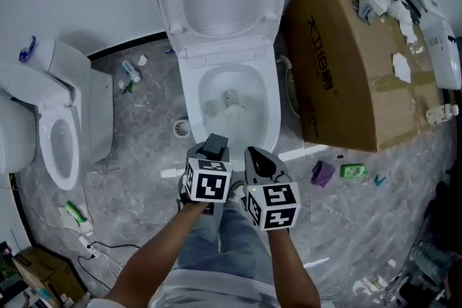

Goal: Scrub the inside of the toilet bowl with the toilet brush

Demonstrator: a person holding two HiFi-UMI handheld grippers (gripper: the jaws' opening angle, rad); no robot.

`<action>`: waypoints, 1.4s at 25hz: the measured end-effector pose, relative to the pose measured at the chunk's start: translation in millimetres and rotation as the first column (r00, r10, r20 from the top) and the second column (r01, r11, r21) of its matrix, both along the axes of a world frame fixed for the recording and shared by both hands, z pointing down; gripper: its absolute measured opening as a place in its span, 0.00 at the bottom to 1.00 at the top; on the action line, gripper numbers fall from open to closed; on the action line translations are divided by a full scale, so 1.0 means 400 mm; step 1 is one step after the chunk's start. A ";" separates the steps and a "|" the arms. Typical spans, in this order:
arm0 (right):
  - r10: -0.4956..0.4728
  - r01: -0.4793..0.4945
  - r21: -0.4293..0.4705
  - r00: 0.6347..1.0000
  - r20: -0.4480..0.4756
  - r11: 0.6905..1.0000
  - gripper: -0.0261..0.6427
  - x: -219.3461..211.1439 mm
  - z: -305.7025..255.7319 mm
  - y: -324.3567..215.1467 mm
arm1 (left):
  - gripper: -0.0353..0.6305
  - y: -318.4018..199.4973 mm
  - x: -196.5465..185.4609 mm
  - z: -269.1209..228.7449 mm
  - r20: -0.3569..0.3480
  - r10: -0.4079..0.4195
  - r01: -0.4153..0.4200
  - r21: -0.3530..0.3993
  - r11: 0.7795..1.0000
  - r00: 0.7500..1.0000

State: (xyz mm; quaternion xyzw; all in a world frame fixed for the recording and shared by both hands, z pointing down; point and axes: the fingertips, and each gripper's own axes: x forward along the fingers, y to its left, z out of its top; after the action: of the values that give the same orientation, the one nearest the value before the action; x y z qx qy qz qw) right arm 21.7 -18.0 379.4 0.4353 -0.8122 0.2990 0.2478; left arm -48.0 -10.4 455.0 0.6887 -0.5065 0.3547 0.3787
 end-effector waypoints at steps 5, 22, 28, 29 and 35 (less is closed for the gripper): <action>-0.017 0.016 0.044 1.000 0.019 0.999 0.04 -0.025 -0.114 0.001 | 0.28 0.003 -0.008 -0.132 -0.024 -0.023 0.025 0.067 0.997 0.999; -0.068 0.048 0.204 0.993 0.092 0.978 0.04 -0.072 -0.438 0.016 | 0.28 0.021 -0.054 -0.540 -0.051 -0.055 0.069 0.326 0.943 0.997; -0.090 0.060 0.262 0.991 0.103 0.963 0.04 -0.088 -0.527 0.024 | 0.28 0.024 -0.063 -0.638 -0.069 -0.054 0.077 0.402 0.912 0.996; -0.092 0.062 0.268 0.991 0.099 0.961 0.04 -0.088 -0.535 0.023 | 0.28 0.021 -0.063 -0.652 -0.070 -0.050 0.075 0.416 0.906 0.996; -0.098 0.067 0.289 0.990 0.097 0.955 0.04 -0.097 -0.564 0.022 | 0.28 0.007 -0.074 -0.712 -0.080 -0.041 0.074 0.474 0.878 0.996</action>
State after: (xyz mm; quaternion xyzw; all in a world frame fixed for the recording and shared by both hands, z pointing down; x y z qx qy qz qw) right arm -17.0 -9.1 153.7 0.4150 -0.8767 0.1917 0.1496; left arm -77.5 -7.5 170.1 0.7569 -0.5851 0.1846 0.2251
